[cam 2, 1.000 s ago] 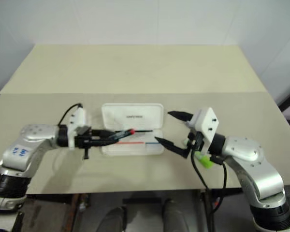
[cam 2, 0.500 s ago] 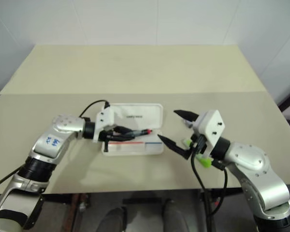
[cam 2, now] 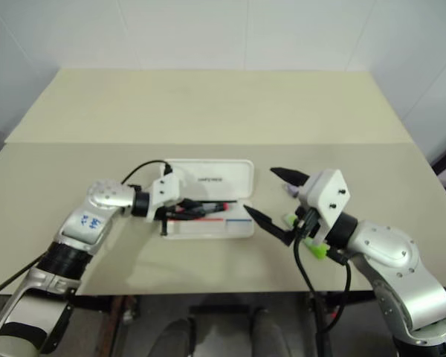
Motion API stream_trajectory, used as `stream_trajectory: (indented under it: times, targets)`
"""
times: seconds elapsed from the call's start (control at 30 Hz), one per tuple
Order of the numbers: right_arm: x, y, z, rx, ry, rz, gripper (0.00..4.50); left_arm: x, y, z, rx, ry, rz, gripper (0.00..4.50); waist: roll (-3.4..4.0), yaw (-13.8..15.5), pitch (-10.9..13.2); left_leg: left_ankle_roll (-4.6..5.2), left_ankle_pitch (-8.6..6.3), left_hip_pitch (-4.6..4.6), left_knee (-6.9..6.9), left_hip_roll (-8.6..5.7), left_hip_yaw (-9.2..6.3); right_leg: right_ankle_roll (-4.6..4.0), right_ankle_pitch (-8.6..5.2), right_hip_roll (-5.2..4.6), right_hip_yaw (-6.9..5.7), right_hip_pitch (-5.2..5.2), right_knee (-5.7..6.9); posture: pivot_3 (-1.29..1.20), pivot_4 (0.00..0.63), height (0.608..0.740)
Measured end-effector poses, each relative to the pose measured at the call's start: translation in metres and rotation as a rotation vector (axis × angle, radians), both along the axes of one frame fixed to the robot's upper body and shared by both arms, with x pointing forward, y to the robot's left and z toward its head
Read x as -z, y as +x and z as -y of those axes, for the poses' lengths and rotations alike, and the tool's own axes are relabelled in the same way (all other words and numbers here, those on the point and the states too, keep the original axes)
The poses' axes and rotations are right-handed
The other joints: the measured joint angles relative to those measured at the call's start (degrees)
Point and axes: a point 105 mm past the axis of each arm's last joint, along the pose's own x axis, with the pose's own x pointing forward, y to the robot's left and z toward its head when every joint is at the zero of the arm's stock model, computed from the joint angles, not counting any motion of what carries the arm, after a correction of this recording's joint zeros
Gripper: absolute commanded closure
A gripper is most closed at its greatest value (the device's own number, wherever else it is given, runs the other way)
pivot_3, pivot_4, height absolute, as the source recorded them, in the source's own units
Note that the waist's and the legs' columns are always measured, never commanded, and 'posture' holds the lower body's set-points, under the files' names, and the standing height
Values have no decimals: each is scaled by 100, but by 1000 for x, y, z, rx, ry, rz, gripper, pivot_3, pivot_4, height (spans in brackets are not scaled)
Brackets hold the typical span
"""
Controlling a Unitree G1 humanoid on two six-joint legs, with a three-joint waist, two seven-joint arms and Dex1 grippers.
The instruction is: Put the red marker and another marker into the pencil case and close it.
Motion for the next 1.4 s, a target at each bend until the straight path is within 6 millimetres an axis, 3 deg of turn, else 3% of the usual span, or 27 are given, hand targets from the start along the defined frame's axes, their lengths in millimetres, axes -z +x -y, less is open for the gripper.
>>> stream_trajectory:
  times: [0.07, 0.37, 0.47, 0.53, 0.67, 0.7, 0.8, 0.9, 1.03, 1.2, 1.33, 1.4]
  targets:
    - [0, 0, 0, -1, 0, 0, 0, -1, 0, 3, 7, -8, 11, 2685, 0, 0, 0, 0, 0, 0, 2, 0, 0, 0, 0, 0, 0, 2, 0, 0, 150, 740]
    - [-3, 1, -1, -3, 1, 10, 0, -3, -3, 7, 26, -16, 10, 2685, 0, -4, 0, 0, 0, -1, 2, 0, 0, 1, 0, 0, 0, 1, -1, 0, 150, 740]
    - [-4, 2, -1, -4, 12, 12, 0, -14, -14, 11, 70, -56, 4, 2108, 0, -7, 0, 0, 0, 0, -2, 0, 0, 0, 0, 0, 0, 1, 0, 0, 150, 740]
    - [-3, 4, 0, -2, 39, -4, 0, -23, -21, 11, 92, -81, -3, 1472, 0, -5, 0, 0, 0, 0, -1, 0, -2, 1, 0, 0, 0, 0, 2, 0, 150, 740]
    - [12, 12, 27, 106, 60, -76, 0, -32, -36, 2, 123, -93, -20, 152, 0, -4, 0, 0, 0, 0, -1, 0, -1, -1, -1, 0, 2, 1, -1, 0, 150, 740]
    - [16, 14, 35, 143, 54, -93, 0, -32, -39, -2, 123, -96, -29, 34, 0, -4, 0, 1, -1, 0, -1, 0, -2, -2, -1, 0, 1, 1, 0, 0, 150, 740]
    - [28, 15, 59, 256, 34, -141, 0, -38, -50, -11, 130, -122, -26, 34, 1, -4, 0, 1, -1, 1, -1, 0, -2, -4, -2, 0, 1, 0, 2, 0, 150, 740]
    - [44, 10, 71, 310, 23, -205, 0, -48, -57, -16, 139, -145, 1, 34, 1, -7, 0, 1, -1, 3, 4, 0, -1, -4, -2, 0, 2, 5, -4, 0, 150, 740]
    - [92, -5, 96, 392, -28, -391, 0, -53, -61, -31, 103, -159, 30, 34, 0, -8, 0, 1, -1, 1, 5, 0, 2, -7, -4, -1, 5, 8, -17, 0, 150, 740]
    - [112, -5, 101, 352, -35, -450, 0, -59, -64, -30, 103, -207, 14, 34, -1, -50, 0, 5, 2, 9, 14, 0, 3, -6, 3, 0, 6, 20, -22, 0, 150, 740]
    - [133, -4, 115, 362, -47, -502, 0, -64, -71, -29, 127, -212, -15, 34, -1, -50, 0, 5, 2, 6, 11, 0, 3, -6, 2, 0, 7, 18, -27, 0, 150, 740]
    - [133, -2, 117, 344, -43, -496, 0, -65, -72, -30, 125, -209, -18, 34, -1, -59, 0, 5, 1, 6, 8, 0, 3, -6, 2, 0, 7, 18, -26, 0, 150, 740]
